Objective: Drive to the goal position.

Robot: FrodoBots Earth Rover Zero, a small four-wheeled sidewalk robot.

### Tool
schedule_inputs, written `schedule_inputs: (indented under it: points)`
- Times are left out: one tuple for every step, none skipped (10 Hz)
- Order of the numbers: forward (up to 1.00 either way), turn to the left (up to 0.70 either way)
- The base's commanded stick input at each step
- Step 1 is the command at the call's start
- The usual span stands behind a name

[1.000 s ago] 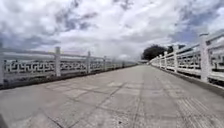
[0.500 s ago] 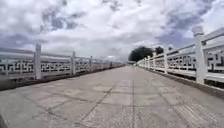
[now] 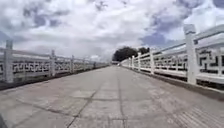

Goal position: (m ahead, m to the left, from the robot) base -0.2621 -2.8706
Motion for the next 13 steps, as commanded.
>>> schedule_inputs:
  points:
    - [0.45, 0.0]
    - [0.45, 0.0]
    - [0.45, 0.0]
    - [0.45, 0.0]
    - [0.45, 0.0]
    - [0.45, 0.0]
    - [0.45, 0.0]
    - [0.45, 0.0]
    - [0.45, 0.0]
    - [0.45, 0.0]
    - [0.45, 0.0]
    - [0.45, 0.0]
    - [0.45, 0.0]
